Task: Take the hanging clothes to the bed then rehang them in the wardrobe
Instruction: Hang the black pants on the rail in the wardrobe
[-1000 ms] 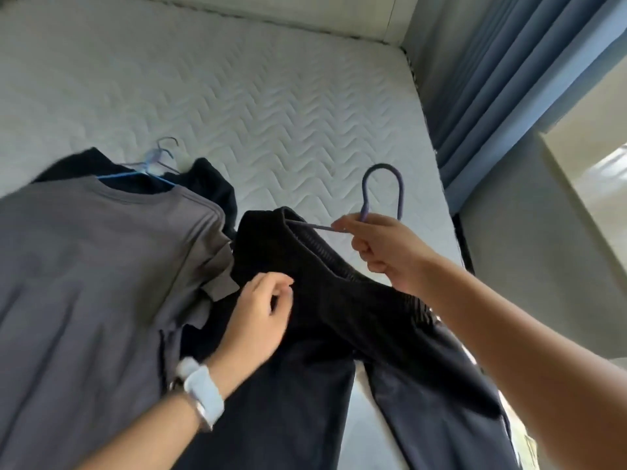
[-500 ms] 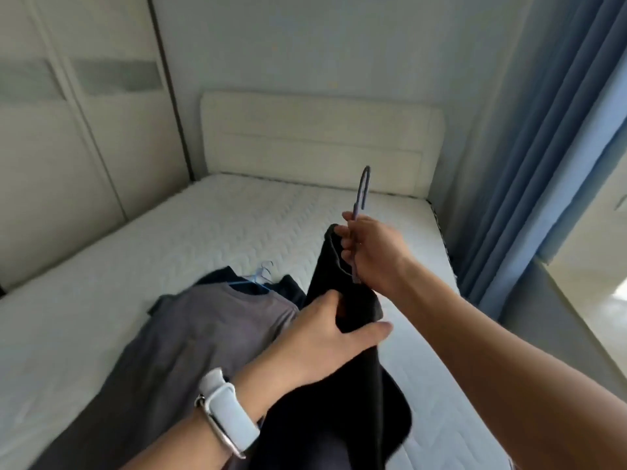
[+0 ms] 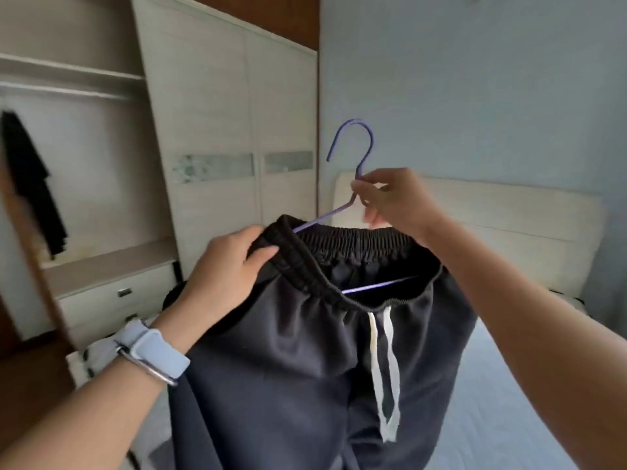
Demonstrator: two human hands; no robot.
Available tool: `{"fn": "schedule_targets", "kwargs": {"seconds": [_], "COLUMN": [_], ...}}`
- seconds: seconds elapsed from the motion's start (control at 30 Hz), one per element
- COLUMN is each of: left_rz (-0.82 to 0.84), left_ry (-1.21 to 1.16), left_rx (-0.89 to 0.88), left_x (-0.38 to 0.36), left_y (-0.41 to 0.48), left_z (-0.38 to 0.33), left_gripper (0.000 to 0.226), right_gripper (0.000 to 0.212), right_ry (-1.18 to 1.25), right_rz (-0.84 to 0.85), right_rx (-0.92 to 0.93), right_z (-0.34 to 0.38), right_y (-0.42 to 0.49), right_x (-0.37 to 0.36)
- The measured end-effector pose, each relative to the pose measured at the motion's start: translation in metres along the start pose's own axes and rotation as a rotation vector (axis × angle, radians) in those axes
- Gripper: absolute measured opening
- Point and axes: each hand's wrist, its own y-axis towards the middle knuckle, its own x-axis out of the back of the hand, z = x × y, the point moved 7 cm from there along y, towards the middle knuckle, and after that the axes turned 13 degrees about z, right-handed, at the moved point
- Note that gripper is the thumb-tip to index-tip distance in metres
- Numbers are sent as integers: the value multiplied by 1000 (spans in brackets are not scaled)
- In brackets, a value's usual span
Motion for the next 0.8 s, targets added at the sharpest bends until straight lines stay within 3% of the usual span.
{"fn": "schedule_targets", "kwargs": {"seconds": [0.1,0.23,0.4,0.53,0.63,0.73,0.8], "left_rz": [-88,-180,-318,-502,-407,-310,-314], "left_ry": [29,5,165,302,548,572,548], "left_rx": [13,90,233,196,264,453,505], "left_x": [55,137,228,293,319,348,372], "left_y": [-18,-39,-73,-102,-104,-100,-102], "left_z": [22,67,141,184,217,275,318], "left_gripper": [24,29,33,38,66,62,56], "right_gripper": [30,30,26,19,22,13,18], "right_ry": [-348,-206,-183,-136,-108,-69,-72], "right_rz": [-28,188,155,161,197,212,204], "right_rx": [91,306,539,643,696,726,746], "right_z": [40,106,213,281,331,371,388], "right_y": [15,33,67,101,127,150,164], "right_x": [-20,-87,-162,-232,-287,-332,-360]}}
